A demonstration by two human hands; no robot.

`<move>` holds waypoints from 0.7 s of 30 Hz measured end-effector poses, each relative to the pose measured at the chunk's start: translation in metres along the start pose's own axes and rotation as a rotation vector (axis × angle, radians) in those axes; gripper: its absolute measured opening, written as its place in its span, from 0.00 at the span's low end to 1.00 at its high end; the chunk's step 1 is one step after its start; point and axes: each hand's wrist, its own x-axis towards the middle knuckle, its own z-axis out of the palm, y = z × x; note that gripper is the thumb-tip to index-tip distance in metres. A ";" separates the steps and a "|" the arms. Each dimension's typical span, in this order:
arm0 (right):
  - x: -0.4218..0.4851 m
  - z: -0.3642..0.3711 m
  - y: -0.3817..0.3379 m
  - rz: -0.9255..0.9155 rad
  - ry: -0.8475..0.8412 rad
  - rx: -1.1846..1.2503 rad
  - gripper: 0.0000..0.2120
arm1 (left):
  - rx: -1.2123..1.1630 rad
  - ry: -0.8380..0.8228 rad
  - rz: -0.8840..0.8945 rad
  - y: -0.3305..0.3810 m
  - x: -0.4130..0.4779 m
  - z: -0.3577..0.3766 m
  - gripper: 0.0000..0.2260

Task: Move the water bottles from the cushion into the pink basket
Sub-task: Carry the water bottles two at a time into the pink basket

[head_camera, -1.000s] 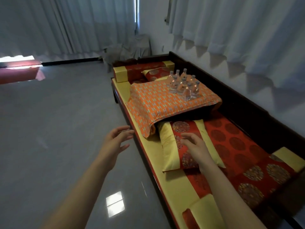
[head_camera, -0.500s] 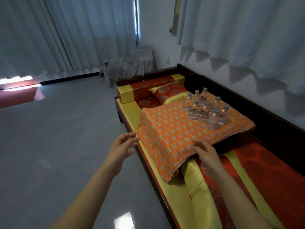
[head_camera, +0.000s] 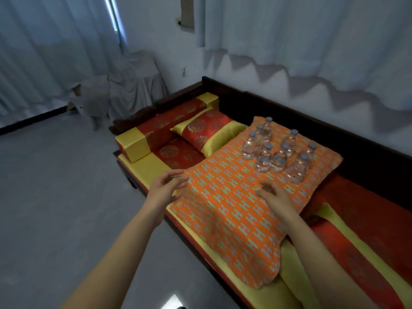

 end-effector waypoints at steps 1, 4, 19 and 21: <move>0.007 0.009 -0.006 0.010 0.026 0.005 0.16 | 0.019 -0.032 -0.002 0.009 0.020 -0.005 0.12; 0.029 0.028 -0.018 0.051 0.107 0.048 0.16 | 0.057 -0.108 -0.013 0.028 0.071 -0.012 0.12; 0.137 0.020 0.035 0.270 0.411 0.083 0.13 | 0.288 -0.455 -0.121 0.013 0.278 0.097 0.09; 0.156 0.019 0.043 0.287 0.446 0.067 0.14 | 0.348 -0.468 -0.085 0.008 0.306 0.116 0.11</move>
